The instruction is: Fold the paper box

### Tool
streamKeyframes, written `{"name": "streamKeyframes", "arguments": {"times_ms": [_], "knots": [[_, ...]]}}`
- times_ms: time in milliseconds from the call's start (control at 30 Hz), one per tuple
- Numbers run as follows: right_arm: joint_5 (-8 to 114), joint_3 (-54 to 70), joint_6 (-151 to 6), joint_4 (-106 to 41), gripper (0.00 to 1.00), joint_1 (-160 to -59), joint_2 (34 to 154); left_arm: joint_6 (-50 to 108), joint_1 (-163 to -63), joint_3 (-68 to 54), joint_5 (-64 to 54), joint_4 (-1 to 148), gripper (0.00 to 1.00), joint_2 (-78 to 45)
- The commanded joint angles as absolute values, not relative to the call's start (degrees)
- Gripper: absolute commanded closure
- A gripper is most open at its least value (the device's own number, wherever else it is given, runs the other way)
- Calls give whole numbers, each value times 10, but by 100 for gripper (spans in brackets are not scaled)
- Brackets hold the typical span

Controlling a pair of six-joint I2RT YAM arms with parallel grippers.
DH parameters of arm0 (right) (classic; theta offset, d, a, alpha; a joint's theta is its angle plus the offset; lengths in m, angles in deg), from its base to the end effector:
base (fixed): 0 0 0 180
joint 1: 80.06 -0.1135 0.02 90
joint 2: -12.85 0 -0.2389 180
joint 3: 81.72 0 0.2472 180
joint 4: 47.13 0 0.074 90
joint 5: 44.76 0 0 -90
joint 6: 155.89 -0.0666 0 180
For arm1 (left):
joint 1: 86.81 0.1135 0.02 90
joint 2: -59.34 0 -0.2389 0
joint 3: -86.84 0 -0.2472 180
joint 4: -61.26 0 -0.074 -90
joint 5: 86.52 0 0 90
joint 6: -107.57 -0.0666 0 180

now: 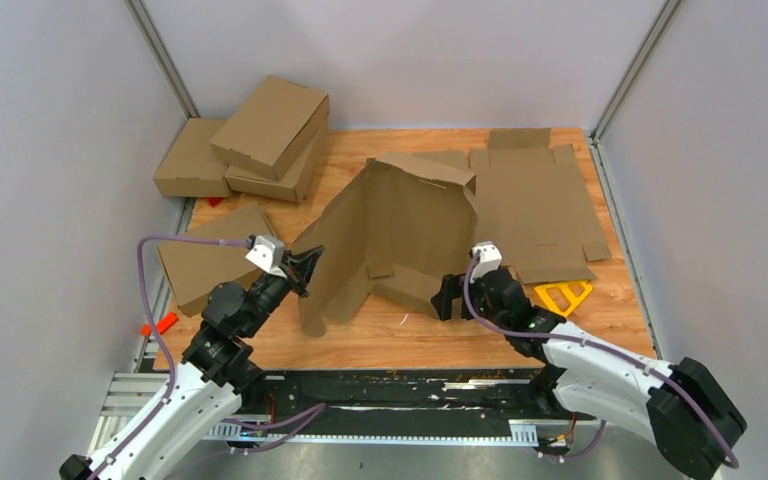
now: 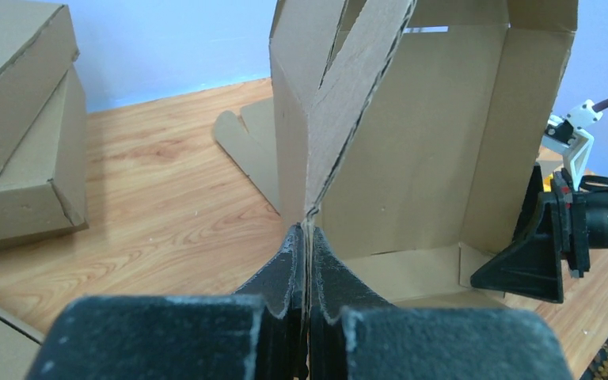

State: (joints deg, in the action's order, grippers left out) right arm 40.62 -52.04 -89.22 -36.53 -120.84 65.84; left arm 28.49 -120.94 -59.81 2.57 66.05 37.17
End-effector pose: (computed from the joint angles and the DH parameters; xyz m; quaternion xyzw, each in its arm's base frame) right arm 0.1699 0.1395 0.1281 -0.1150 0.8745 0.2192 0.4170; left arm 0.1492 -0.1024 0.2672 0.1399 0.6518 -0.2904 0.6865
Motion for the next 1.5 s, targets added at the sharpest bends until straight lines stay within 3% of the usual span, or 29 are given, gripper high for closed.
{"name": "streamKeyframes", "arguments": {"times_ms": [0, 267, 500, 800, 1033, 1467], "knots": [[350, -479, -863, -345, 0, -1244, 705, 281, -1212, -579, 17, 664, 100, 354], [262, -416, -849, -295, 0, -1316, 807, 287, -1213, -567, 32, 681, 100, 341], [180, -392, -912, -228, 0, -1329, 811, 299, -1212, -551, 34, 701, 100, 343], [365, -477, -961, -352, 1, -1167, 731, 294, -1212, -569, -7, 673, 100, 347], [385, -477, -1002, -333, 0, -1124, 743, 293, -1213, -575, -12, 669, 100, 347], [492, -508, -1142, -398, 13, -1086, 770, 295, -1213, -577, -16, 669, 100, 349]]}}
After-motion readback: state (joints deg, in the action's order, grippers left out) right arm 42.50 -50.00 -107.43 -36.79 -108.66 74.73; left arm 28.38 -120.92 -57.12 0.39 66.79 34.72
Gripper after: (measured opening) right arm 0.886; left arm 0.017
